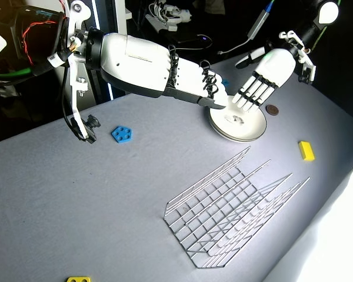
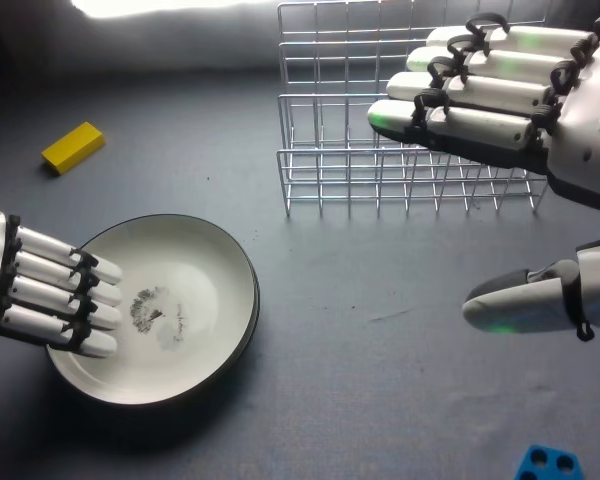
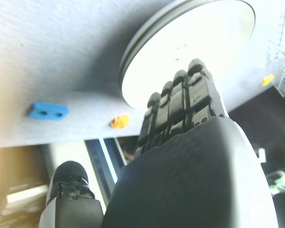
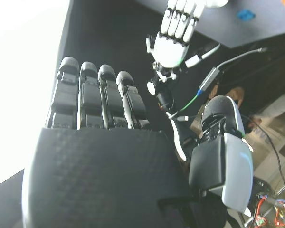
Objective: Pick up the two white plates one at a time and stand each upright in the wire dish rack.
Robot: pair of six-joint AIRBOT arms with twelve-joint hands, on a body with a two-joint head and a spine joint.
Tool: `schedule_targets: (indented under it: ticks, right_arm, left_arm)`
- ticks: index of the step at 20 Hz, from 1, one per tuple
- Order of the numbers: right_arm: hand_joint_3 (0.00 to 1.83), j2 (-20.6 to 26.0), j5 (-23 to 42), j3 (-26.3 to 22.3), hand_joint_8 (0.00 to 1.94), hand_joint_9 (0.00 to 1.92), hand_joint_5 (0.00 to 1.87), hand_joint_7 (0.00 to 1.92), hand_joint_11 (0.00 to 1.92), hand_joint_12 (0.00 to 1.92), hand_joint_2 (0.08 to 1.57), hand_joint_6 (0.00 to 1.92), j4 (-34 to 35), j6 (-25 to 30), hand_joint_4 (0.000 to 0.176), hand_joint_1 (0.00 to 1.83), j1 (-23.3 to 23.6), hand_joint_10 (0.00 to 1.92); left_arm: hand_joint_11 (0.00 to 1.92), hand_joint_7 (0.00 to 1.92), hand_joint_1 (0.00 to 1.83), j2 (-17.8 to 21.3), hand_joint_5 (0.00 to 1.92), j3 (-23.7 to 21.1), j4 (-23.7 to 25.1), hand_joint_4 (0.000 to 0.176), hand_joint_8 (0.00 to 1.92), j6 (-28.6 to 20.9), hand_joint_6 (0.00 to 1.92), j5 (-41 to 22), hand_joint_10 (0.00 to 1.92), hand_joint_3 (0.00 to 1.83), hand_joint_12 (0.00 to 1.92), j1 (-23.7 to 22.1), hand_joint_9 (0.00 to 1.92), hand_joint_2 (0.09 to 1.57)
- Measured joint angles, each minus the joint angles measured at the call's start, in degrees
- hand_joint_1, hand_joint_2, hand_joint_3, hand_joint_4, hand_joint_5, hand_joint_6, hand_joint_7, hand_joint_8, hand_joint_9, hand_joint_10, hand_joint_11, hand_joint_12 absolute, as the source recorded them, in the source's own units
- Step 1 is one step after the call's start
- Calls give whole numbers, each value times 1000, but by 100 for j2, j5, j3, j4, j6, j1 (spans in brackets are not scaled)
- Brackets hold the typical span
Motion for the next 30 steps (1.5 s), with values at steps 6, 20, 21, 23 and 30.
schedule_targets:
  ticks: [6, 20, 21, 23, 30]
  right_arm:
    - [2, -68, 452, 0, 0, 0, 0, 0, 0, 0, 1050, 0, -22, -44, 0, 0, -348, 0]
    - [0, -446, 1556, -2, 0, 0, 0, 0, 0, 0, 1049, 0, 245, -868, 0, 2, -1038, 0]
    - [0, -509, 1633, 0, 0, 0, 0, 0, 0, 0, 1051, 0, 487, -1172, 0, 5, -1080, 0]
    - [0, -562, 1628, 0, 0, 0, 0, 0, 4, 2, 1049, 0, 691, -1333, 0, 4, -1080, 0]
    - [3, -824, 1720, 125, 0, 0, 0, 0, 0, 0, 1060, 0, 695, -1777, 0, 17, -1078, 0]
  left_arm:
    - [0, 0, 0, -142, 0, 186, 2, 0, 0, 26, 0, 151, 0, 1, 0, 184, 0, 1023]
    - [0, 0, 0, -245, 0, 341, -125, 0, 0, 70, 0, 411, 0, 0, 0, 328, 0, 1024]
    - [0, 0, 0, -245, 0, 341, -127, 0, 0, 57, 0, 415, 0, 0, 0, 339, 0, 1025]
    - [0, 0, 0, -249, 0, 341, -116, 0, 0, 7, 0, 431, 0, 1, 0, 339, 0, 1029]
    - [0, 0, 0, -243, 0, 136, -120, 0, 0, -177, 0, 492, 0, 0, 0, 313, 0, 1017]
